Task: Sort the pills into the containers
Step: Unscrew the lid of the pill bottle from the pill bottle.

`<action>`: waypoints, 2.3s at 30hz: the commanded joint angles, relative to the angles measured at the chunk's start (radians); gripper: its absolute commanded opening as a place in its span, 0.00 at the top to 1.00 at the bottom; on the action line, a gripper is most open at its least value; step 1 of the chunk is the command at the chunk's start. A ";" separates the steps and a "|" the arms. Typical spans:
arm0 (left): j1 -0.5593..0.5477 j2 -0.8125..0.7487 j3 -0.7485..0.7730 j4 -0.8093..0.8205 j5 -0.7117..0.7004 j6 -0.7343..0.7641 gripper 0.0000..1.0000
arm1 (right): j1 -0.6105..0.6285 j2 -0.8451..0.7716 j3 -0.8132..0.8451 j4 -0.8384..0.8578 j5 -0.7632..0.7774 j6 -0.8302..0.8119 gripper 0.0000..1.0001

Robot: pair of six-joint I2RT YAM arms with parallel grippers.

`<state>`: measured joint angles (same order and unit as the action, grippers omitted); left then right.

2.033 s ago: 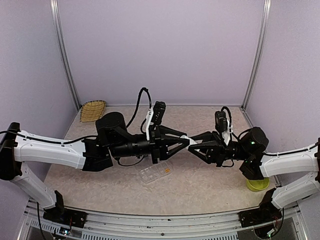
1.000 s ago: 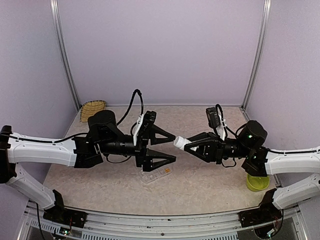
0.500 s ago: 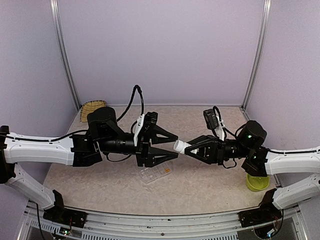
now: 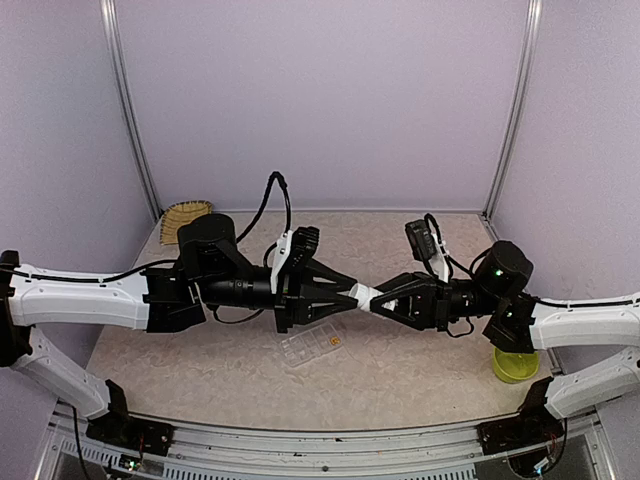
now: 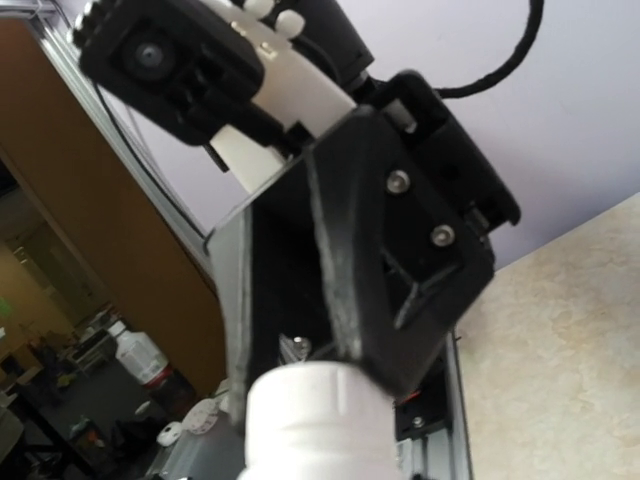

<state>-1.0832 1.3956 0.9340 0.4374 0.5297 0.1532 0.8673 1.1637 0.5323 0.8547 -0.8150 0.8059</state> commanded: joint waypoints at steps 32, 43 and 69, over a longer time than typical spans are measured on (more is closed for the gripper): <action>0.021 0.146 0.124 0.144 -0.036 -0.592 0.01 | 0.096 -0.016 0.035 -0.108 0.319 -0.297 0.93; 0.001 0.140 0.101 0.166 -0.018 -0.580 0.01 | 0.098 -0.017 0.024 -0.086 0.443 -0.272 0.93; -0.007 0.088 0.083 0.105 -0.053 -0.531 0.03 | 0.077 -0.185 -0.013 -0.236 0.668 -0.339 0.92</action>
<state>-1.0794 1.5227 1.0271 0.5518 0.4652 -0.3969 0.9596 1.0298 0.5316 0.6510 -0.2459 0.4927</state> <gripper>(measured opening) 0.973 0.324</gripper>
